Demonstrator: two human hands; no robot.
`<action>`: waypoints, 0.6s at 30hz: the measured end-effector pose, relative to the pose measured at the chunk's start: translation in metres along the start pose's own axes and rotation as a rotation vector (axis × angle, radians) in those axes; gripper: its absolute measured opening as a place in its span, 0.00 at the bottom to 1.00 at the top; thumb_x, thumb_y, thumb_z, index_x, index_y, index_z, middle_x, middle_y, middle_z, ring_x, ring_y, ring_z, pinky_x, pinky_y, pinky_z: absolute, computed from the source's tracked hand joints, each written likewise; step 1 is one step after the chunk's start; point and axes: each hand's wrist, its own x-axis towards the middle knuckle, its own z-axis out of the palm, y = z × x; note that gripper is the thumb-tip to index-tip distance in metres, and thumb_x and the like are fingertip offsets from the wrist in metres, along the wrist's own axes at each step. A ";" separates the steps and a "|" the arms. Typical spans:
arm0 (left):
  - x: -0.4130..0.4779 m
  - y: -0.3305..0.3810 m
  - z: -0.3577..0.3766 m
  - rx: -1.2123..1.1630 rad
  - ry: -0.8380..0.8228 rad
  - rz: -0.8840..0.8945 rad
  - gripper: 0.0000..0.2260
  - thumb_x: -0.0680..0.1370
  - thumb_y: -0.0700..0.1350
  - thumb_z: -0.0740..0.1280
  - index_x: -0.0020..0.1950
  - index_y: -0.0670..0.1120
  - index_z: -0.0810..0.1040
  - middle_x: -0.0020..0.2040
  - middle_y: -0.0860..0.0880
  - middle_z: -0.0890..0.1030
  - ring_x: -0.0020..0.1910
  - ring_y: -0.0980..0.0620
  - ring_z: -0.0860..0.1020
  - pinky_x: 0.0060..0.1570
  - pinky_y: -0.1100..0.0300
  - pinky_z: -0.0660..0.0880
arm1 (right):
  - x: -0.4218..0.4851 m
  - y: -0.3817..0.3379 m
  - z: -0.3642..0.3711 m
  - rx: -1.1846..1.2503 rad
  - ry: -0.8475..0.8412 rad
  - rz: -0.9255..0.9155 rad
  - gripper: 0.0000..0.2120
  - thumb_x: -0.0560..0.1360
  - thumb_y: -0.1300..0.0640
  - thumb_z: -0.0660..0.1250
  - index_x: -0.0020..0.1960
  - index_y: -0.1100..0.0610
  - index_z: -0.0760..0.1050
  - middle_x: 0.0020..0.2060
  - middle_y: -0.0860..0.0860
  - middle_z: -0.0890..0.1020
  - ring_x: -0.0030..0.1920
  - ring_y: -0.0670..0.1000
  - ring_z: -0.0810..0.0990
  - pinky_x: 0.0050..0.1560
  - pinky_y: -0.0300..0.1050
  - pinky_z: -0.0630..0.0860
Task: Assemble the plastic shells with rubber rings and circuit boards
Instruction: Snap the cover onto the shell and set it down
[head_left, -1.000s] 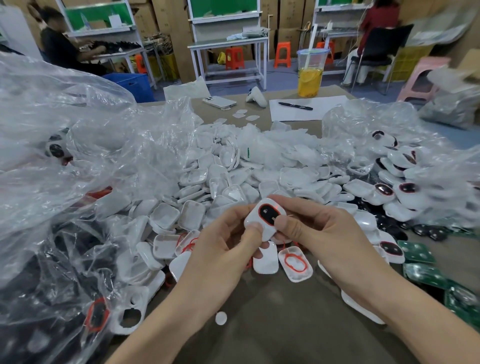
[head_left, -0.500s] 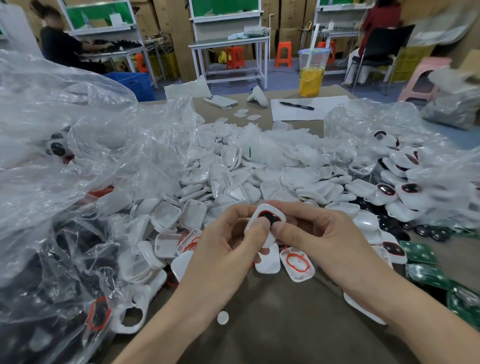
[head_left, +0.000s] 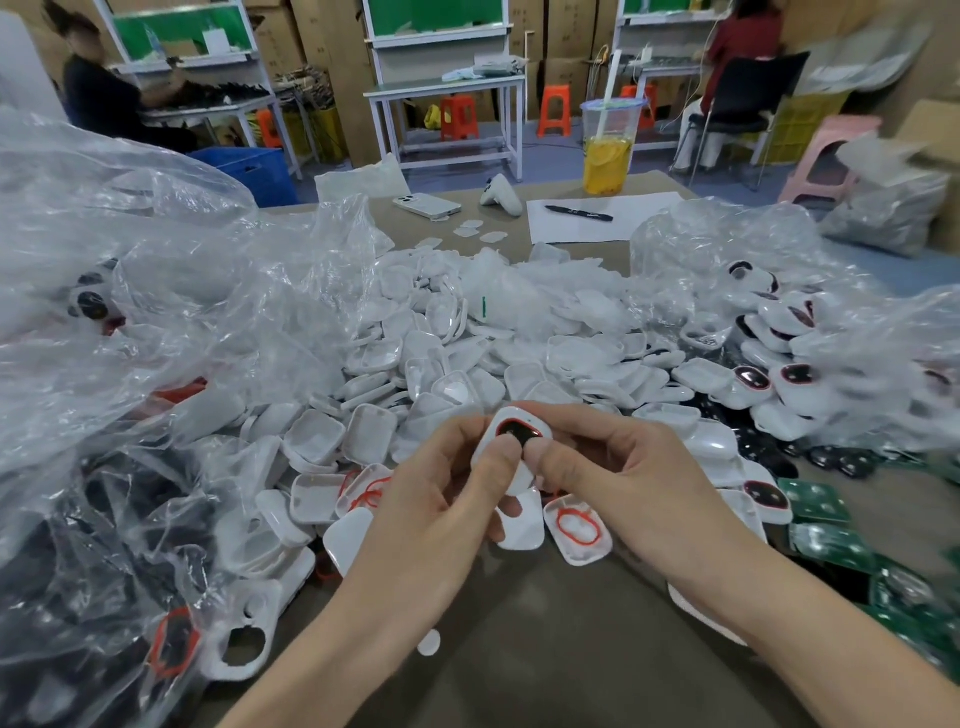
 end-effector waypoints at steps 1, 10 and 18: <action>-0.001 0.000 0.000 0.018 -0.010 0.014 0.05 0.79 0.59 0.67 0.53 0.64 0.81 0.39 0.53 0.83 0.37 0.57 0.80 0.37 0.67 0.76 | 0.000 -0.002 -0.001 0.011 -0.001 -0.013 0.11 0.74 0.49 0.72 0.56 0.42 0.84 0.48 0.50 0.87 0.50 0.52 0.86 0.54 0.47 0.82; -0.006 0.004 0.004 0.119 -0.005 0.066 0.12 0.77 0.57 0.69 0.58 0.71 0.79 0.44 0.52 0.85 0.41 0.55 0.82 0.44 0.58 0.78 | -0.002 -0.002 0.001 -0.033 0.084 -0.067 0.09 0.72 0.45 0.73 0.52 0.42 0.83 0.44 0.53 0.85 0.46 0.54 0.85 0.48 0.50 0.82; 0.043 0.029 0.048 0.115 0.014 0.095 0.12 0.77 0.57 0.65 0.59 0.57 0.79 0.40 0.51 0.83 0.38 0.55 0.81 0.39 0.66 0.77 | 0.007 -0.015 -0.036 -0.022 0.431 -0.149 0.11 0.84 0.49 0.60 0.59 0.45 0.81 0.45 0.41 0.85 0.43 0.40 0.82 0.46 0.35 0.77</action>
